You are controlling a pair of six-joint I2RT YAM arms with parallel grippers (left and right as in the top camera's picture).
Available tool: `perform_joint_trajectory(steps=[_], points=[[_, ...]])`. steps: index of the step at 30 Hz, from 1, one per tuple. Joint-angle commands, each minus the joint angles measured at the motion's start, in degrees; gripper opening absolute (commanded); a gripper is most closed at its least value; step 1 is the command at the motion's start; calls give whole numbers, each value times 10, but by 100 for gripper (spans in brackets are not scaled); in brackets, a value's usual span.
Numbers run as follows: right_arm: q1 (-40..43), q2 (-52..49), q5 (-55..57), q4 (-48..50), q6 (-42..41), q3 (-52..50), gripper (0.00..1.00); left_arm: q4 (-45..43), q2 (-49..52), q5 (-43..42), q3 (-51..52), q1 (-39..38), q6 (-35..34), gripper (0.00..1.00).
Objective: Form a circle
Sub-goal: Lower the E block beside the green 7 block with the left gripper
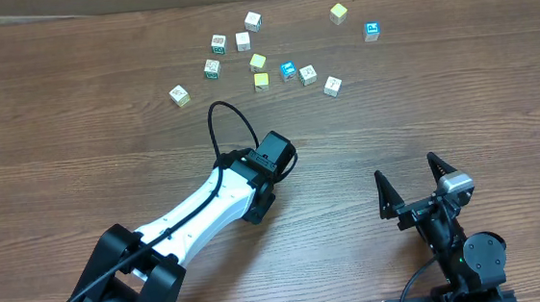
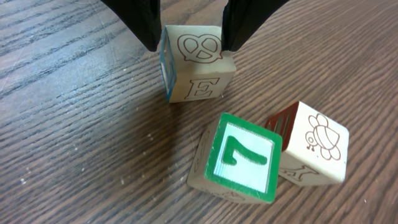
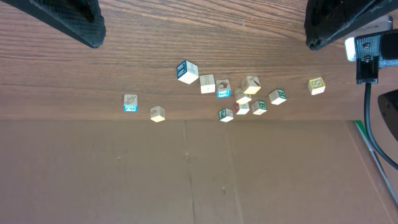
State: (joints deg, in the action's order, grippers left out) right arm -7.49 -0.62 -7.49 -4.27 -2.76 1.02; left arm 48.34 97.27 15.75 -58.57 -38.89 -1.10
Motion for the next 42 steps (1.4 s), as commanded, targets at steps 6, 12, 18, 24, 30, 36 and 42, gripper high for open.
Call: perform_joint_trajectory(steps=[6,12,18,24,30,36,42], points=[[3,4,1,2,3,-6,100,3,2,10,3,4,-17,25],[3,5,1,2,3,-6,100,3,2,9,3,3,-19,26],[3,5,1,2,3,-6,100,11,2,9,3,3,-19,35],[3,5,1,2,3,-6,100,16,2,8,3,4,-24,36],[3,5,1,3,3,-6,100,12,2,3,11,3,-54,42],[3,5,1,2,3,-6,100,-6,2,-17,21,4,-54,42],[3,4,1,2,3,-6,100,-18,2,-21,21,4,-55,39]])
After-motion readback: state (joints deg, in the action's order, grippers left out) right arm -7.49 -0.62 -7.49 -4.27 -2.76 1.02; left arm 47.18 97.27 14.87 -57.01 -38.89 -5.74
